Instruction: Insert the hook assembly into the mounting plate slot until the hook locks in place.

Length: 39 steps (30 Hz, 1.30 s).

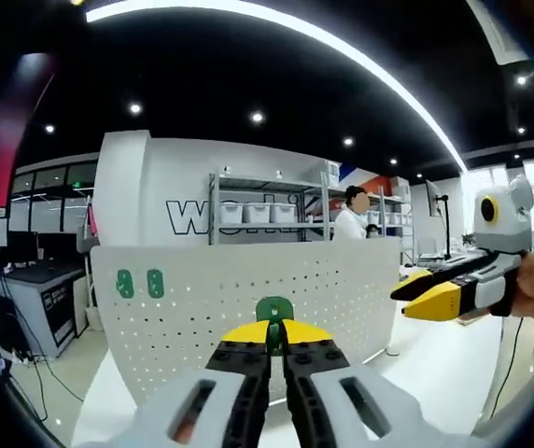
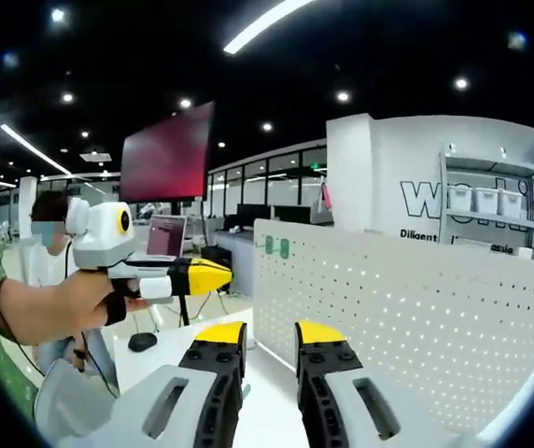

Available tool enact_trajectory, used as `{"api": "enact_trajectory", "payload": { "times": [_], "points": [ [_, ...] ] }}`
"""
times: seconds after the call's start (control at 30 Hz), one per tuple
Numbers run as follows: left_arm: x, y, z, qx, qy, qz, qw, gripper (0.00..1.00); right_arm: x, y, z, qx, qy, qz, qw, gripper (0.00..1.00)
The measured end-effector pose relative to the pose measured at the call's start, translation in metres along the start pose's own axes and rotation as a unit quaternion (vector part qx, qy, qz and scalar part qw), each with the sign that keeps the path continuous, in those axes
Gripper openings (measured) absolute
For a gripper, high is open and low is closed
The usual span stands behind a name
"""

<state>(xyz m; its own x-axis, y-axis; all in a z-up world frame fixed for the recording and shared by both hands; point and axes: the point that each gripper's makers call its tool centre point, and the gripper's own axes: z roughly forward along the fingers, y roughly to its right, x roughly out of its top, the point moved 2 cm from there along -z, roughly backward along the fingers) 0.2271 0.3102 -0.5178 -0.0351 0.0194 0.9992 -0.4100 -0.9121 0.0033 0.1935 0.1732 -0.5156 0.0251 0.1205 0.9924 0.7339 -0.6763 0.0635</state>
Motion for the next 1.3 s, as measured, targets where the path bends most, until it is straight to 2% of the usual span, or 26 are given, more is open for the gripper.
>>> {"api": "enact_trajectory", "payload": {
  "times": [0.17,0.47,0.57,0.87,1.13,1.3],
  "points": [
    [0.009,-0.011,0.005,0.025,0.009,0.004,0.9996,0.04,0.008,0.007,-0.011,-0.003,0.009,-0.008,0.9999,0.24],
    [0.01,-0.032,0.019,0.055,0.009,0.024,0.9981,0.04,0.006,0.014,-0.019,-0.016,0.005,-0.017,0.9997,0.29],
    [0.012,-0.04,0.026,0.064,0.011,0.026,0.9976,0.04,0.01,0.014,-0.021,-0.021,0.01,-0.015,0.9996,0.31],
    [0.018,-0.064,0.057,0.087,0.016,0.037,0.9954,0.04,0.015,0.01,-0.021,-0.033,0.006,-0.04,0.9986,0.38],
    [0.018,-0.075,0.083,0.101,0.018,0.045,0.9937,0.04,0.014,0.018,-0.027,-0.047,0.005,-0.035,0.9983,0.46],
    [0.014,-0.083,0.096,0.112,0.022,0.032,0.9929,0.04,0.015,0.023,-0.031,-0.053,0.007,-0.034,0.998,0.49]
  ]
}}
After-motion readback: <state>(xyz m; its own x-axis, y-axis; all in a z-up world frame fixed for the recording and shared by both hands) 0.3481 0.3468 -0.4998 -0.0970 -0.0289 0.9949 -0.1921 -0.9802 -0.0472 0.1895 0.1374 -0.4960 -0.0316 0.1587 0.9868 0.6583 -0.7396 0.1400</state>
